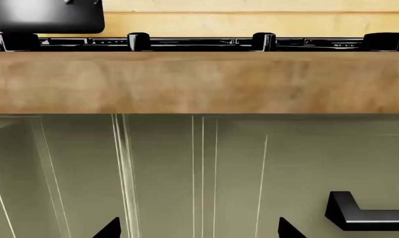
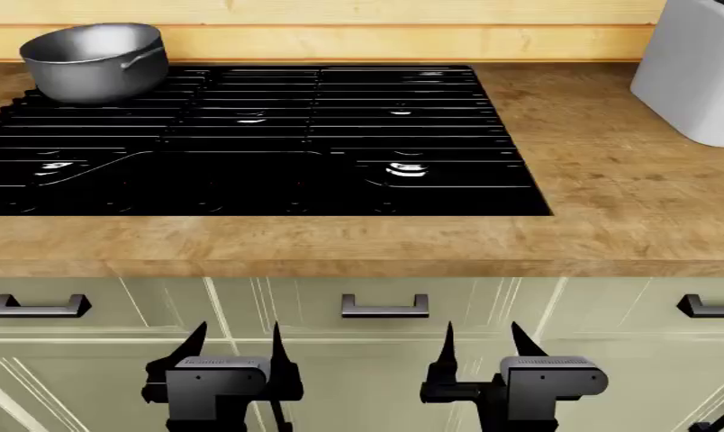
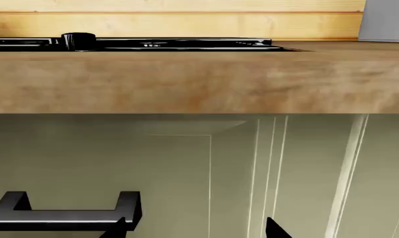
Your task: Pick the kettle from the counter and place it on a stove burner. Then turn the burner on.
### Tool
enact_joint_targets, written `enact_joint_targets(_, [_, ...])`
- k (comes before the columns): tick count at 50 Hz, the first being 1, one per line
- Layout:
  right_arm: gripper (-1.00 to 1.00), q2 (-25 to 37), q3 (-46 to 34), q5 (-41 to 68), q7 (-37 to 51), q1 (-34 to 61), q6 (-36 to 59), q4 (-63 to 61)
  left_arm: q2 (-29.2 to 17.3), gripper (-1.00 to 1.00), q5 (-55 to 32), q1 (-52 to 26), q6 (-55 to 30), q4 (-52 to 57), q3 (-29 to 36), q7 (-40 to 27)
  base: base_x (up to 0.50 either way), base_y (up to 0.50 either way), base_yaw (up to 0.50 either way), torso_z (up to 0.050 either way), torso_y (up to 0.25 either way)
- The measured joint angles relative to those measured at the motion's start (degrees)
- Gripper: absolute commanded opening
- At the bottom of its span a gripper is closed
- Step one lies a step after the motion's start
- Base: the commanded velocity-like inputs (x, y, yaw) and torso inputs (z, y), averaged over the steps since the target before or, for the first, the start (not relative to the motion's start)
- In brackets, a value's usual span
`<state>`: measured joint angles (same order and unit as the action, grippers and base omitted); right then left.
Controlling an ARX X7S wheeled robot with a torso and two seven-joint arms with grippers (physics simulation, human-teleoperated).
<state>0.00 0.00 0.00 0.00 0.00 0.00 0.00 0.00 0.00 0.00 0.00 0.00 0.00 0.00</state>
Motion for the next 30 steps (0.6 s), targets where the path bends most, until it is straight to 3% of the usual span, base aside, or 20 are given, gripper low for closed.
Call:
enact_joint_targets(14, [1.00,1.63,-1.78,1.71,2.09,0.01,-0.09,-0.04,-1.65,1.00,-1.54,0.14,0.33,0.14,2.02,-1.57,0.00,0.00,0.00,0.000,0.000])
enact_joint_targets(30, [1.00,3.46,-4.05,2.81,4.11,-0.03,-0.46,-0.02,-3.37,1.00,-2.93,0.01,0.66,-0.36,4.19,-3.41,0.00,0.47,0.00,0.000,0.000])
